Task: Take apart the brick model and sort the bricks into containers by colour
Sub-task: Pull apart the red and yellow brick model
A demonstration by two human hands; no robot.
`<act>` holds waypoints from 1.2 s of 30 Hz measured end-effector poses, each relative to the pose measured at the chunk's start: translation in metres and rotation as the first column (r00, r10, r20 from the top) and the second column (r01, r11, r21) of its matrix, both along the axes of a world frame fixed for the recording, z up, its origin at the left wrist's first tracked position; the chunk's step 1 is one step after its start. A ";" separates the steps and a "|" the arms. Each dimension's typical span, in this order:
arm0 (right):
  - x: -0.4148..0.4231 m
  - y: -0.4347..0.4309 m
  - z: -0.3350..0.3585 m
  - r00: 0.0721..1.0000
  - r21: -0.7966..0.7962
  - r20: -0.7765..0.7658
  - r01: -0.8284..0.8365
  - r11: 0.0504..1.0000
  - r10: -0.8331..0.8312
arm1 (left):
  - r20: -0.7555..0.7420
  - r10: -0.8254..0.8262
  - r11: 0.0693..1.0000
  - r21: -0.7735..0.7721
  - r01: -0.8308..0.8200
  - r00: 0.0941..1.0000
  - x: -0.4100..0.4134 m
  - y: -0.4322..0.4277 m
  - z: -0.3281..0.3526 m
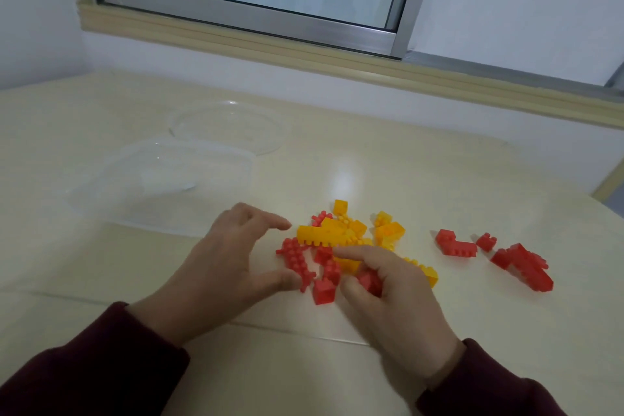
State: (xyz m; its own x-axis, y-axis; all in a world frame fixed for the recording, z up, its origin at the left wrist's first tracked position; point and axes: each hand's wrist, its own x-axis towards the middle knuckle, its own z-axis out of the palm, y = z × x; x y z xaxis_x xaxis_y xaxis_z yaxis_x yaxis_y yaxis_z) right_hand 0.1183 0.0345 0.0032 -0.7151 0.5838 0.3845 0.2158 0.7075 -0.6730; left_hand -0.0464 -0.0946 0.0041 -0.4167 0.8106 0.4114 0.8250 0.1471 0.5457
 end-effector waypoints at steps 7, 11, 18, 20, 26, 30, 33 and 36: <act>-0.014 -0.001 -0.004 0.961 0.222 0.273 -0.115 0.968 0.051 | -0.162 -0.104 0.969 -0.239 0.064 0.981 -0.003 0.020 -0.014; -0.017 0.001 -0.003 0.947 0.241 0.316 -0.140 0.960 0.058 | -0.234 -0.153 0.949 -0.306 0.076 0.960 -0.006 0.026 -0.016; -0.011 -0.001 0.000 0.940 0.294 0.334 -0.177 0.939 0.073 | -0.175 -0.220 0.945 -0.282 0.166 0.960 -0.009 0.030 -0.010; -0.008 -0.001 -0.001 0.931 0.330 0.362 -0.186 0.925 0.058 | -0.148 -0.240 0.944 -0.267 0.194 0.960 -0.007 0.029 -0.009; 0.003 0.003 -0.002 0.945 0.310 0.316 -0.190 0.932 0.087 | -0.159 -0.202 0.959 -0.234 0.162 0.966 -0.002 0.029 -0.006; 0.014 0.011 0.000 0.975 0.221 0.196 -0.144 0.965 0.101 | -0.130 -0.157 0.968 -0.216 0.127 0.979 -0.003 0.030 -0.009; 0.022 0.017 0.000 0.985 0.191 0.144 -0.125 0.974 0.098 | -0.137 -0.118 0.980 -0.173 0.093 0.984 0.001 0.034 -0.011; 0.028 0.020 0.002 0.989 0.188 0.115 -0.114 0.976 0.094 | -0.173 -0.071 0.997 -0.050 0.063 0.982 0.009 0.039 -0.008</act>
